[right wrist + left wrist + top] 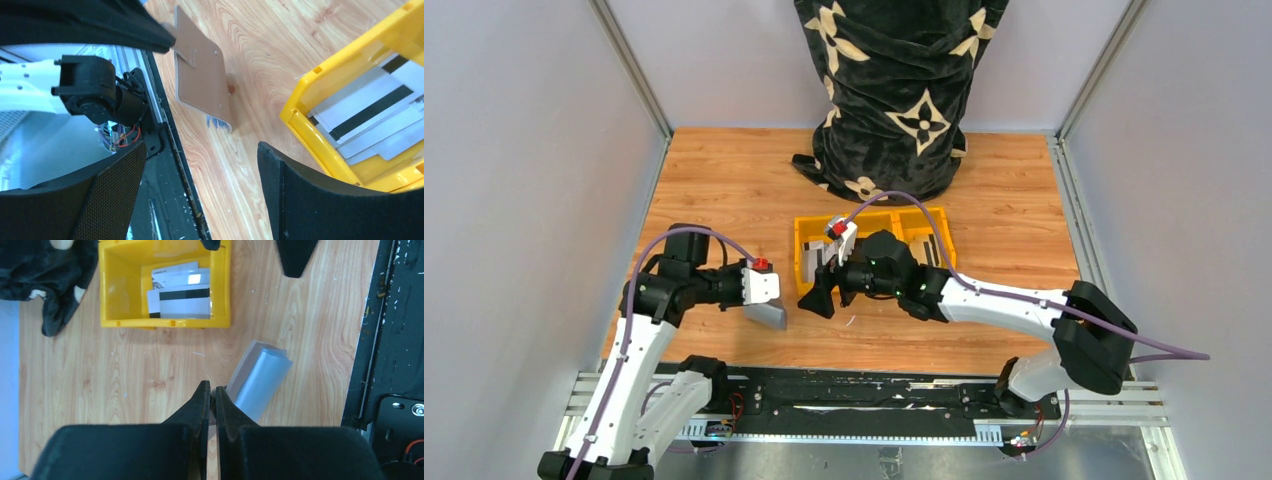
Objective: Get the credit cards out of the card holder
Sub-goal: Open the card holder at the center of the board.
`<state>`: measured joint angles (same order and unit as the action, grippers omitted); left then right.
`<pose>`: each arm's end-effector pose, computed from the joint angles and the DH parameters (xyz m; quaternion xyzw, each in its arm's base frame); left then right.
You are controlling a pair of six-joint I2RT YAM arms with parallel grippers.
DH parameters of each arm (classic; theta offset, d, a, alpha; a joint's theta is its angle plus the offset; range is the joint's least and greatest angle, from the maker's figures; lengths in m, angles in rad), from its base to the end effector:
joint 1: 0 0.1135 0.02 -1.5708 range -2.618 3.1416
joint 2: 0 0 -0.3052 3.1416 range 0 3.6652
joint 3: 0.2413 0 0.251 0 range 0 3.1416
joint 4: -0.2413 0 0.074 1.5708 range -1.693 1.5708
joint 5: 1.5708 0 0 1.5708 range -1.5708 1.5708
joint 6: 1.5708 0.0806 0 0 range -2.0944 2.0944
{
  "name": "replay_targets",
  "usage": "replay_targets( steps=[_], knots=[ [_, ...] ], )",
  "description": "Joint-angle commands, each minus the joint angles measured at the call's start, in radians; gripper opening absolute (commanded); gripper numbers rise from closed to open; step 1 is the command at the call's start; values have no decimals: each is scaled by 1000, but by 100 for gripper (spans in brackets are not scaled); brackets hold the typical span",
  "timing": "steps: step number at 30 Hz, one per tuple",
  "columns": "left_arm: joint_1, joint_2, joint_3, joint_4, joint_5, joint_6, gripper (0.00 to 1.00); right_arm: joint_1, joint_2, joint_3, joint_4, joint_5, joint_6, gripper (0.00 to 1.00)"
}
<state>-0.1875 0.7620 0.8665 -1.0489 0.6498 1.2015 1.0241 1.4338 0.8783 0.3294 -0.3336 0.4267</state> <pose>0.1052 -0.0696 0.2973 0.6526 0.6298 -0.1237 0.4027 0.1664 0.3241 0.3046 -0.3259 0.7069 0.5047 0.3734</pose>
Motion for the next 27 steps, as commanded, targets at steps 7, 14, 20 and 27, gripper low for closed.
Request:
replay_targets(
  steps=[7,14,20,27],
  knots=[
    [-7,-10,164,-44,105,-56,0,106,9,11,159,26,-373,86],
    [-9,-17,230,-53,151,-128,0,180,91,148,130,193,-559,86],
    [-10,-17,281,-69,198,-186,0,212,143,191,192,255,-627,54],
    [-10,-45,322,-70,247,-273,84,205,63,160,177,231,-578,0]
  ],
)
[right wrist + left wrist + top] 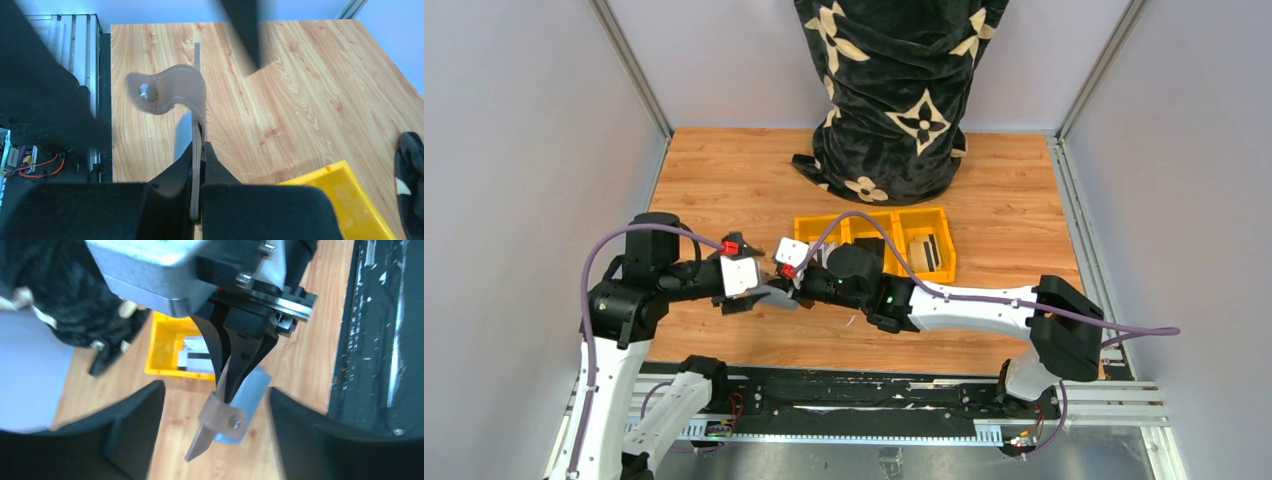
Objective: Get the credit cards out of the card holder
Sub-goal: Open the card holder at the center of the board.
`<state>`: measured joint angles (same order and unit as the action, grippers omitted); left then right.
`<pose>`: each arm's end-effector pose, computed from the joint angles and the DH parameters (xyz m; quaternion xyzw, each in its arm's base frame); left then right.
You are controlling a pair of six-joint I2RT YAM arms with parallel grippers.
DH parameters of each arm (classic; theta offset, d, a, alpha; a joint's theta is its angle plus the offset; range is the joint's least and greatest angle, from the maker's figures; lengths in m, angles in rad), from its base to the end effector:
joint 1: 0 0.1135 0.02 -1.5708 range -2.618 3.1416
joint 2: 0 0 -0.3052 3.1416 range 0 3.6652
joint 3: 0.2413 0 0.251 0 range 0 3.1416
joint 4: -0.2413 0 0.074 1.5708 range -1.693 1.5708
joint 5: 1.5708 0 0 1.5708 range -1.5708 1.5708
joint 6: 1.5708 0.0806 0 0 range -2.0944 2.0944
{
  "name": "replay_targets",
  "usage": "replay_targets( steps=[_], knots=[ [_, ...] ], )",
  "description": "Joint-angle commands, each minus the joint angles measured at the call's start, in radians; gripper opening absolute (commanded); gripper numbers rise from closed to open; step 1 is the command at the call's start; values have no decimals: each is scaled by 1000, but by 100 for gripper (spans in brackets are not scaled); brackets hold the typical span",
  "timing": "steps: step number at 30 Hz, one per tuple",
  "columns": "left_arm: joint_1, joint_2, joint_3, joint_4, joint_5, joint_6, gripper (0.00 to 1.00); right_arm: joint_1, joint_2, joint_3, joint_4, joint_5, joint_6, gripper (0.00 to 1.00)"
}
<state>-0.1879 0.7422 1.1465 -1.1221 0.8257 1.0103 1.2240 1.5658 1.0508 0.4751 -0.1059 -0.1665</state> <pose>0.0798 -0.0755 0.3862 0.6073 0.5951 -0.1834 0.4933 0.1328 0.3924 0.3447 -0.4894 0.5294 0.3820 0.5782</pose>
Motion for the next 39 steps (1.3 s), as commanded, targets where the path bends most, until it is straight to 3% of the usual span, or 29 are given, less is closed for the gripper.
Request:
replay_targets(
  steps=[1,8,12,16,22,32,35,39],
  knots=[
    [-10,-28,44,4,80,-95,98,-4,-97,-25,44,-22,36,0],
    [-10,-84,74,2,123,-245,100,-122,-300,-89,68,-328,249,0],
    [-10,-144,92,4,168,-326,100,-214,-444,-154,167,-493,374,0],
    [-9,-191,60,4,216,-306,99,-265,-528,-154,208,-574,456,0],
    [-10,-177,72,0,267,-236,94,-270,-509,-92,248,-668,573,0],
    [-8,-165,143,-1,320,-247,82,-259,-420,-47,338,-717,686,0],
    [-8,-176,135,2,360,-319,83,-250,-399,-28,327,-715,685,0],
    [-8,-240,74,7,345,-299,85,-248,-390,-3,308,-716,683,0]
  ],
)
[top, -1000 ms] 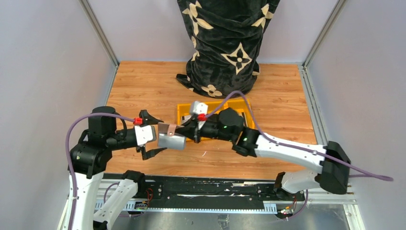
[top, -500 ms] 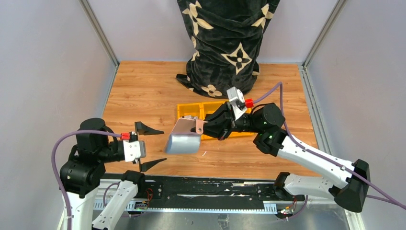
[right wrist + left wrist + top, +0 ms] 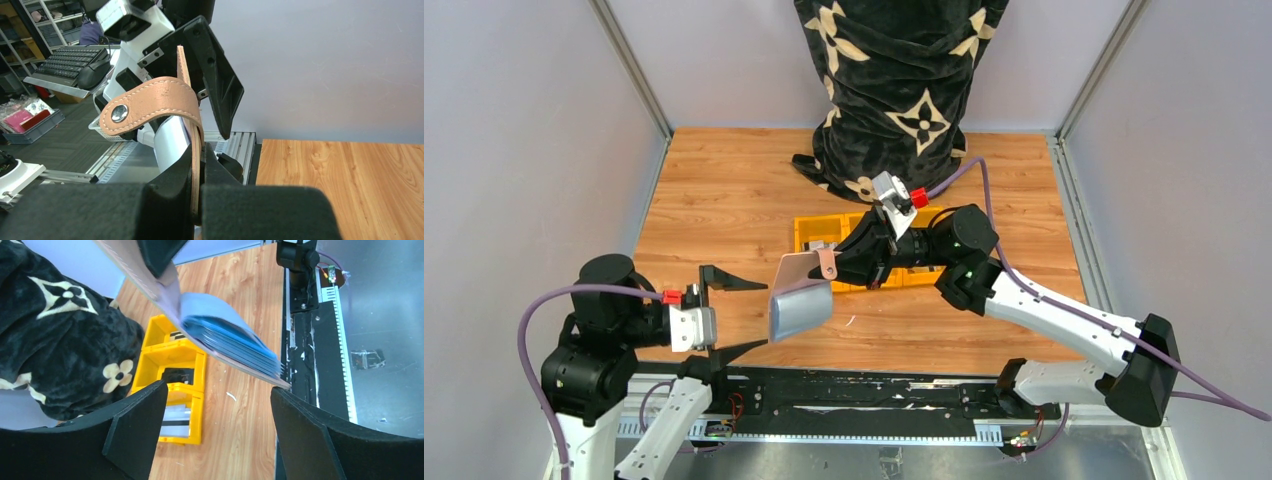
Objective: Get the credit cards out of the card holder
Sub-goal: Open the card holder at the center of the board.
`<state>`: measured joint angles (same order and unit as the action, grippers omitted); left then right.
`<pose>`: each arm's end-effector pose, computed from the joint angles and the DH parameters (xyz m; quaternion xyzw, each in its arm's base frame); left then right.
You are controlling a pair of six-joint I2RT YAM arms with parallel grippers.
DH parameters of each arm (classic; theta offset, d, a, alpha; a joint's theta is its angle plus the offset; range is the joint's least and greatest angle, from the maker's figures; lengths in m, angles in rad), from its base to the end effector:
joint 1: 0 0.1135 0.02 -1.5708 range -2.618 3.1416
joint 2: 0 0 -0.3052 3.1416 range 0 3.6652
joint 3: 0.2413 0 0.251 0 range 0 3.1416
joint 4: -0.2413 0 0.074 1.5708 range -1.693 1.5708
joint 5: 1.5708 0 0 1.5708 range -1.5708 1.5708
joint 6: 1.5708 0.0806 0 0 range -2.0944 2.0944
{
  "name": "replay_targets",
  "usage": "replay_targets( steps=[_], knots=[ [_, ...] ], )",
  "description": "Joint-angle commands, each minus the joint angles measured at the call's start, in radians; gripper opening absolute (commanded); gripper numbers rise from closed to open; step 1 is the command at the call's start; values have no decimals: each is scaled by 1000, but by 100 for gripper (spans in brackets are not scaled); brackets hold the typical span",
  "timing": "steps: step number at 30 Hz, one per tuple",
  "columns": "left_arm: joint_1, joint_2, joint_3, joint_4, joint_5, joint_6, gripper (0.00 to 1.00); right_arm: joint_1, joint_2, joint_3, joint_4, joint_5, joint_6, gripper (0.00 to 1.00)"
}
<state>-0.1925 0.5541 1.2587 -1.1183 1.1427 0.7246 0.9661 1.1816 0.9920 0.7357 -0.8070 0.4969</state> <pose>-0.0084 -0.0731 0.4345 0.5769 0.5006 -0.3159 0.5628 0.1032 0.2517 0.4762 -0.4376 0.3590 0.6787 0.4680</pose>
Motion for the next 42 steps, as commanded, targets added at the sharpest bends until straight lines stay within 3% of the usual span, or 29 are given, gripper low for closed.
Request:
replay_targets(
  steps=[1,8,17,27,32,42],
  knots=[
    [-4,-60,-45,3,20,-14,85,10,-5,62,37,-16,17,0],
    [-4,-103,-99,3,19,-1,86,22,-17,101,-35,-22,-23,0],
    [-4,-65,-45,-6,-11,108,82,55,0,122,-62,-27,-39,0],
    [-4,-53,-13,-5,3,93,71,80,14,135,-94,-21,-59,0],
    [-4,-61,-22,-3,-27,123,55,87,18,149,-107,-24,-57,0],
    [-4,-74,-28,-6,-48,180,48,113,34,181,-154,-29,-74,0]
  ],
)
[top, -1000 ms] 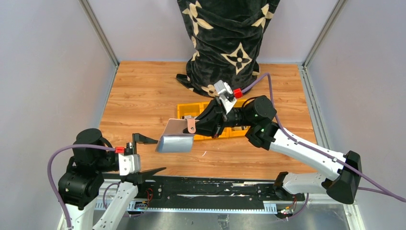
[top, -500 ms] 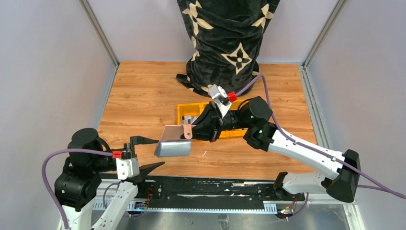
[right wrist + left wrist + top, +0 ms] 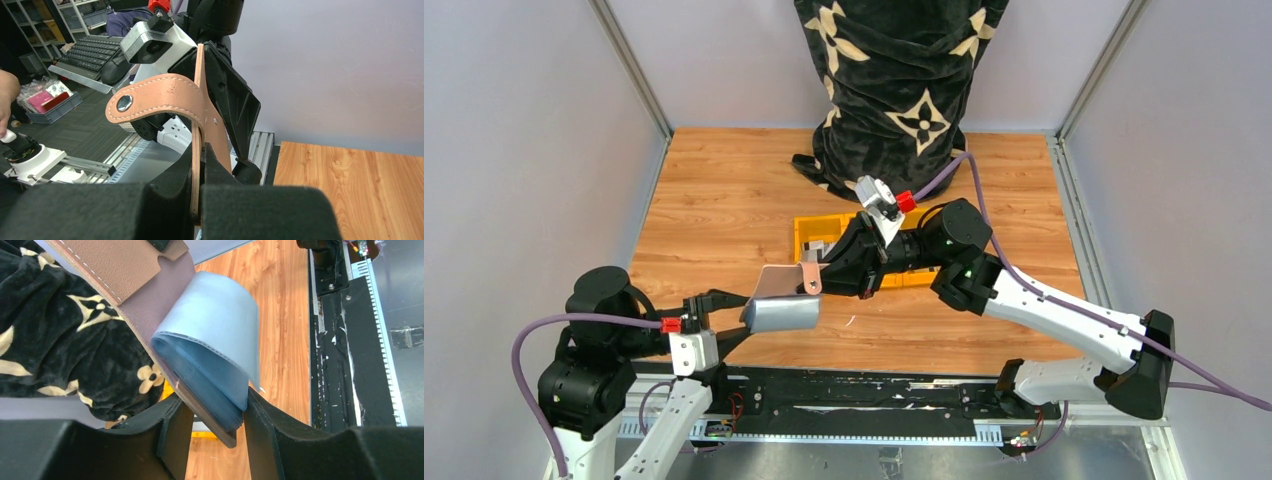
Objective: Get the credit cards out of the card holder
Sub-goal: Open the card holder at the center of the board.
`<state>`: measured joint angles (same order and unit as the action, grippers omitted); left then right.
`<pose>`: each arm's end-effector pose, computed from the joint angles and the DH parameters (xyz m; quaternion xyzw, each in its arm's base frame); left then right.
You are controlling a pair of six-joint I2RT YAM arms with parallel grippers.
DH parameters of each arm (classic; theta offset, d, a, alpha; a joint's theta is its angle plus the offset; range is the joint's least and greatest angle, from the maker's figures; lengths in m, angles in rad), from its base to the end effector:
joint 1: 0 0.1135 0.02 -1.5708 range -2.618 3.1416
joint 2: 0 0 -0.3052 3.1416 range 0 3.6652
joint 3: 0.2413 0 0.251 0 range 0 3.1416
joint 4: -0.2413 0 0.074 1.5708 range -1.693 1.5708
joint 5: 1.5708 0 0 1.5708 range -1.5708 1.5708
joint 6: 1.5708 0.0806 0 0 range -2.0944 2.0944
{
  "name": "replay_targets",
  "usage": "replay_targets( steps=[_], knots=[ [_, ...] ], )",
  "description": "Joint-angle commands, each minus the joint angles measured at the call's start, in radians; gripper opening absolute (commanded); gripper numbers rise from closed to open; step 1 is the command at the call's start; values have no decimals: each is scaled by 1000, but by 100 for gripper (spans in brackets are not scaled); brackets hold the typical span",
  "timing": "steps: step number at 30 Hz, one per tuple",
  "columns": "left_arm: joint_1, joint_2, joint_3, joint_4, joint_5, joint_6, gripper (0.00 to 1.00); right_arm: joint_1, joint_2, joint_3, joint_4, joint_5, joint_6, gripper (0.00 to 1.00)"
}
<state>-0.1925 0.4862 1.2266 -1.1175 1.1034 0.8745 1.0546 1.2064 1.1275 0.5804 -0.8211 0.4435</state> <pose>-0.0214 -0.0691 0.4242 0.6119 0.4567 -0.2485 0.5961 0.0829 0.2657 0.5012 -0.4680 0.3423 0.6862 0.4393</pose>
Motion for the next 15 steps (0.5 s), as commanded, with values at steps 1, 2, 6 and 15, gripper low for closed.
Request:
replay_targets(
  steps=[1,2,6,15],
  knots=[
    [-4,-6,10,-6,-7,35,46,28,13,46,-1,-15,-22,0],
    [-4,-6,13,-5,-5,40,46,31,17,46,-3,-16,-23,0],
    [-2,-2,33,-6,-9,46,43,45,35,44,-10,-18,-25,0],
    [-2,6,45,-5,-9,47,47,79,63,61,-53,-32,-45,0]
  ],
)
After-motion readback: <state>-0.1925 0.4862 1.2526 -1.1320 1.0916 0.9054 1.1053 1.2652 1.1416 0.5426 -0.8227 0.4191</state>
